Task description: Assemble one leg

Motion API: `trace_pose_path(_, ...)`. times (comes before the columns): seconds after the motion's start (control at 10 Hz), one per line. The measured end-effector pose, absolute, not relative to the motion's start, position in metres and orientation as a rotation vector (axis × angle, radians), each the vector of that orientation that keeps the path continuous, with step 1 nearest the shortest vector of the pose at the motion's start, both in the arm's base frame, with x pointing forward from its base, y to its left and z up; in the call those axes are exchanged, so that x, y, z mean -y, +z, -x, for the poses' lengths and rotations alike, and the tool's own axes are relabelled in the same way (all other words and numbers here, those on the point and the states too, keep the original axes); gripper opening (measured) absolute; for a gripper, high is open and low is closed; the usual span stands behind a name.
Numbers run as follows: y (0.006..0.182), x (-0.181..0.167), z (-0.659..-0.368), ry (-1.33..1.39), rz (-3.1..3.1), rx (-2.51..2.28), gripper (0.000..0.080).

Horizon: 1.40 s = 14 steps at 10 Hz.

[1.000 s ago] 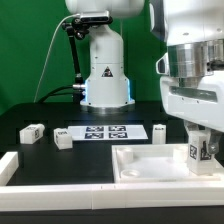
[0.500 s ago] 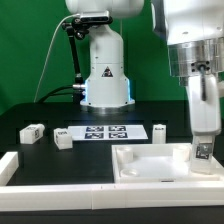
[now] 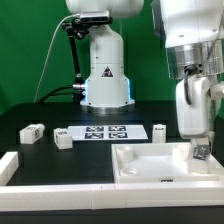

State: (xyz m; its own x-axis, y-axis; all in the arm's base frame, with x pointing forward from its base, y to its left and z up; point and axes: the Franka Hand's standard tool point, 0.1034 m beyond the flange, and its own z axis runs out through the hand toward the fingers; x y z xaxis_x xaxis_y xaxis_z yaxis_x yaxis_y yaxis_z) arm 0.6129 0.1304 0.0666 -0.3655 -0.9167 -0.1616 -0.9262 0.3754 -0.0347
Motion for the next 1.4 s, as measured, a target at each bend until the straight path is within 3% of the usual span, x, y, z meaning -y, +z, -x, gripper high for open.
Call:
trace_pose_path(0.1,0.0666,-0.1305,-0.6128,0.090,1.700,-2.454,0.0366)
trace_pose_path(0.2,0.0665,-0.1305,-0.6128,0.089,1.716,-2.442,0.0574)
trace_pose_path(0.3,0.0665,-0.1300,-0.6129,0.083,1.770,-2.402,0.0628)
trace_pose_path(1.4,0.0690,-0.1237,-0.6138,-0.056,2.944,-0.866,0.0648)
